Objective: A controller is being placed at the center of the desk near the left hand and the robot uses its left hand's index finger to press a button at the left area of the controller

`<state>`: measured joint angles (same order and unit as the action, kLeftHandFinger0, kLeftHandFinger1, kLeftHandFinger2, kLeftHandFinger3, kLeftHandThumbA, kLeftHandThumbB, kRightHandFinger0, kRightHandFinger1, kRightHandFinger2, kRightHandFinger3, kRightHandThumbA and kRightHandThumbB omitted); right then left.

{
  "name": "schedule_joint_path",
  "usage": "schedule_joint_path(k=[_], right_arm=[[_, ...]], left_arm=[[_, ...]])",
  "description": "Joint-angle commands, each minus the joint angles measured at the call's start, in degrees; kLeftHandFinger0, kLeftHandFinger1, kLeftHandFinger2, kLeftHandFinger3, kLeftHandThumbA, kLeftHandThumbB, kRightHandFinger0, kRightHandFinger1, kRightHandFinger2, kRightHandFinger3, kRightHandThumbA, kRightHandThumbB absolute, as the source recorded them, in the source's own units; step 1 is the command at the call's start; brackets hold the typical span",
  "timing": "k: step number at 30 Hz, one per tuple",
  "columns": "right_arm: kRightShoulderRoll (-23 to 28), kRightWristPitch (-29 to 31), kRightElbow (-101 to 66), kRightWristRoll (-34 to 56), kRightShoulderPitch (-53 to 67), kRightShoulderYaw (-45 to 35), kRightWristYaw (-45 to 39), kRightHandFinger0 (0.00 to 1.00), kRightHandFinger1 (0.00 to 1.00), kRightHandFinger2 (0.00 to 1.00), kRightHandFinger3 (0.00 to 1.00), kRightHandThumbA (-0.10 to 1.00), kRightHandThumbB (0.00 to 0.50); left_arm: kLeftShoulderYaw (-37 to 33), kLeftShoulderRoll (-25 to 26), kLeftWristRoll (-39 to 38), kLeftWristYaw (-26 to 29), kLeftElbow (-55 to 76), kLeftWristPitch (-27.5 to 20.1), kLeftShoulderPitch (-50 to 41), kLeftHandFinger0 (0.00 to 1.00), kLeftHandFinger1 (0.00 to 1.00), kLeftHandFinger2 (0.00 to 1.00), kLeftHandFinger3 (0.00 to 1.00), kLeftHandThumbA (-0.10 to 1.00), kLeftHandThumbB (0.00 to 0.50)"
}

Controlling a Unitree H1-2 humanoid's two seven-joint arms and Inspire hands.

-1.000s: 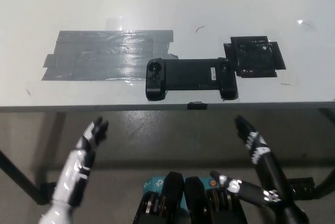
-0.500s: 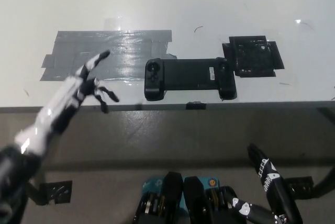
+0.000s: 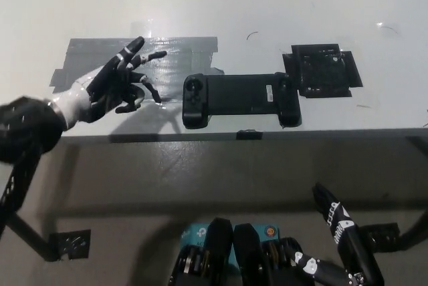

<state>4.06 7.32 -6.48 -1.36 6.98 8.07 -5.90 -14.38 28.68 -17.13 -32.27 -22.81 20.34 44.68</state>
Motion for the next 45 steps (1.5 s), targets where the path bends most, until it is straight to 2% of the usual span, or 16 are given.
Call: schedule_joint_path(k=[1, 4, 5, 8, 11, 12, 15, 17, 21, 25, 27, 32, 36, 38, 39, 45], right_arm=[[0.0, 1.1, -0.7, -0.1, -2.2, 0.5, -1.0, 1.0, 1.0, 1.0, 1.0, 0.83, 0.225], [0.0, 0.8, -0.6, -0.6, -2.8, 0.7, -1.1, 1.0, 1.0, 1.0, 1.0, 0.82, 0.237], [0.0, 0.6, -0.7, -0.7, -2.8, 0.7, -1.0, 1.0, 1.0, 1.0, 1.0, 0.82, 0.244], [0.2, 0.2, -0.7, -0.5, -3.0, 0.5, -1.0, 1.0, 1.0, 1.0, 1.0, 0.82, 0.247], [0.3, 0.4, -0.5, -0.4, -3.5, 0.5, -1.2, 1.0, 1.0, 1.0, 1.0, 0.82, 0.242], [0.4, 0.8, -0.2, -0.8, -3.7, 0.6, -1.2, 1.0, 1.0, 1.0, 1.0, 0.82, 0.239], [0.3, 0.6, -0.4, -1.0, -4.0, 0.8, -1.2, 1.0, 1.0, 1.0, 1.0, 0.81, 0.236], [0.1, 0.3, -0.4, -1.0, -4.4, 0.9, -1.2, 1.0, 1.0, 1.0, 1.0, 0.81, 0.241], [0.1, 0.3, -0.2, -0.9, -4.8, 0.7, -1.0, 1.0, 1.0, 1.0, 1.0, 0.8, 0.24], [0.2, 0.3, -0.2, -1.2, -4.9, 0.7, -1.1, 1.0, 1.0, 1.0, 1.0, 0.79, 0.23], [0.1, 0.7, 0.2, -1.4, -5.0, 0.7, -0.9, 1.0, 1.0, 1.0, 1.0, 0.78, 0.229], [-0.2, 0.1, -0.1, -1.4, -5.0, 0.7, -0.9, 1.0, 1.0, 1.0, 1.0, 0.76, 0.23], [-0.2, 0.3, 0.2, -1.6, -5.0, 0.9, -1.0, 1.0, 1.0, 1.0, 1.0, 0.71, 0.217], [-0.1, 0.5, 0.1, -1.7, -5.0, 1.1, -1.1, 1.0, 1.0, 1.0, 1.0, 0.69, 0.207], [0.0, 0.3, 0.0, -1.8, -5.0, 1.1, -1.1, 1.0, 1.0, 1.0, 1.0, 0.69, 0.208], [0.1, -0.2, -0.7, -1.7, -4.9, 1.0, -1.1, 1.0, 1.0, 1.0, 1.0, 0.68, 0.207]], left_arm=[[-7.1, 5.5, -6.6, -19.5, -9.6, 6.6, 11.9, 0.0, 0.09, 0.42, 1.0, 1.0, 0.428], [-8.4, 5.4, -4.9, -19.2, -9.3, 6.6, 12.2, 0.01, 0.17, 0.49, 1.0, 1.0, 0.408], [-9.0, 5.3, -4.5, -19.2, -9.2, 6.6, 12.1, 0.05, 0.16, 0.46, 1.0, 1.0, 0.406], [-10.7, 5.1, -4.5, -18.6, -8.8, 6.6, 11.9, 0.01, 0.1, 0.38, 1.0, 1.0, 0.396], [-11.8, 5.2, -4.2, -17.6, -7.5, 6.6, 11.6, 0.0, 0.09, 0.36, 1.0, 1.0, 0.393], [-12.4, 4.9, -3.9, -17.7, -7.5, 6.6, 11.7, 0.0, 0.14, 0.42, 1.0, 1.0, 0.389], [-13.6, 4.5, -2.5, -18.2, -7.4, 6.6, 12.1, 0.02, 0.23, 0.5, 1.0, 1.0, 0.392], [-14.2, 4.5, -2.6, -18.7, -7.6, 6.6, 12.3, 0.0, 0.23, 0.5, 1.0, 1.0, 0.387], [-15.7, 4.3, -3.1, -17.8, -7.6, 6.6, 12.6, 0.0, 0.16, 0.46, 1.0, 1.0, 0.387], [-16.7, 3.8, -1.7, -17.4, -7.6, 6.6, 13.2, 0.01, 0.22, 0.51, 1.0, 1.0, 0.396], [-17.0, 3.7, -1.3, -17.4, -7.6, 6.6, 13.7, 0.01, 0.22, 0.5, 1.0, 1.0, 0.389], [-17.2, 2.9, -0.3, -18.0, -8.3, 6.6, 14.8, 0.0, 0.19, 0.48, 1.0, 1.0, 0.404], [-16.5, 2.5, 0.4, -17.6, -7.7, 6.6, 14.3, 0.0, 0.14, 0.41, 1.0, 1.0, 0.416], [-15.8, 2.0, 0.8, -17.9, -8.6, 6.6, 14.7, 0.0, 0.04, 0.29, 1.0, 1.0, 0.431], [-15.8, 2.0, 0.1, -17.7, -9.2, 6.6, 14.8, 0.0, 0.02, 0.27, 1.0, 1.0, 0.43], [-15.6, 1.2, 1.9, -17.4, -11.3, 6.6, 16.2, 0.0, 0.0, 0.28, 1.0, 1.0, 0.446]])
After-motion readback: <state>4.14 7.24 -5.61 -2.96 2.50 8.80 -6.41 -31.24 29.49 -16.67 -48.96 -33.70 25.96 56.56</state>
